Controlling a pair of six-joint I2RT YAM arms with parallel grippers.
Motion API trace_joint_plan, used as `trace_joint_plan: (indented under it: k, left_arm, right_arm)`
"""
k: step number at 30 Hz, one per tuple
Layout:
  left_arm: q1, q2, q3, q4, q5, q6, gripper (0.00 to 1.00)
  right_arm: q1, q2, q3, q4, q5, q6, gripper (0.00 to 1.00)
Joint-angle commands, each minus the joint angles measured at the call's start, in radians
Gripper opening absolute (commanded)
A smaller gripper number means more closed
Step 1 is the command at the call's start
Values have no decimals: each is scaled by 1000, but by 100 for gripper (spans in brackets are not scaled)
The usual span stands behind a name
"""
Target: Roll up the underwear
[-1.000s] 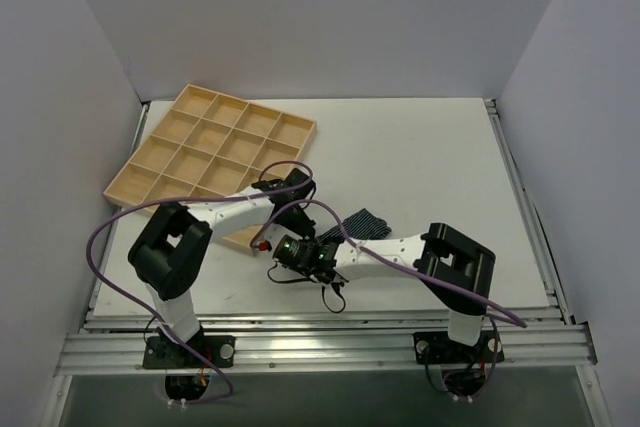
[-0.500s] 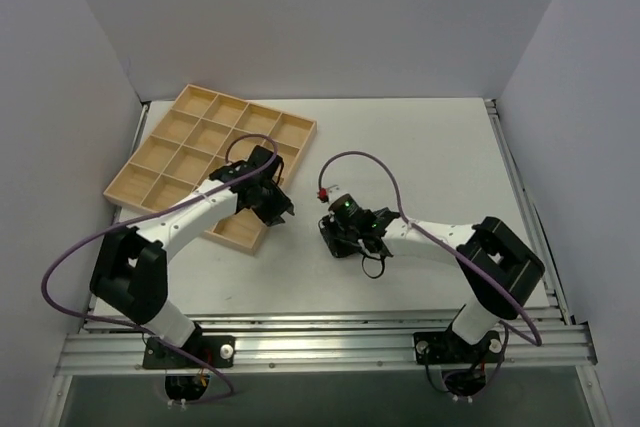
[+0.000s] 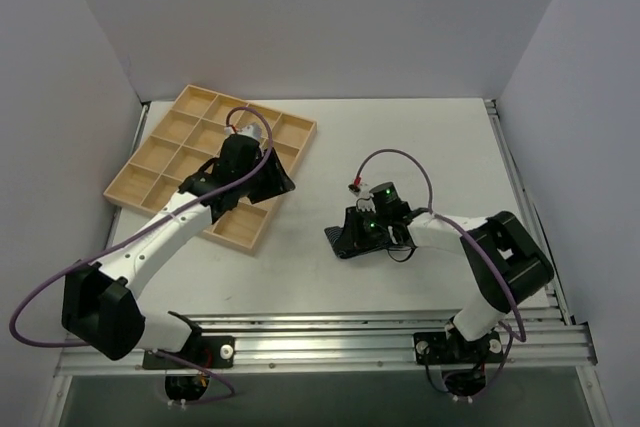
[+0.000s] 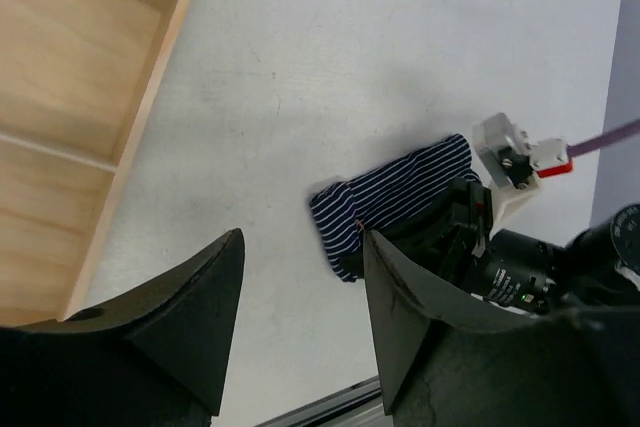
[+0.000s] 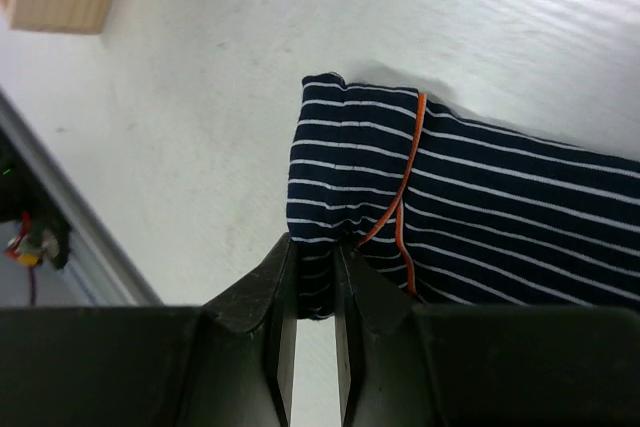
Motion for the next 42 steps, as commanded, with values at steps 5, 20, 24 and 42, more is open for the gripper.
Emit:
trace_joint_plan:
  k: [5, 20, 24, 42]
  left_arm:
    - [27, 61, 71, 111, 211, 450, 50]
    - [49, 297, 237, -192, 963, 1154, 53]
    - [24, 366, 306, -341, 974, 1321, 56]
    - [-85, 541, 277, -335, 879, 1421, 60]
  right_arm:
    - [19, 186, 20, 145, -346, 35, 2]
    - [24, 242, -330, 817, -388, 410, 5]
    - [18, 246, -365, 871, -383, 419, 6]
    - [38, 462, -468, 1237, -346, 542, 9]
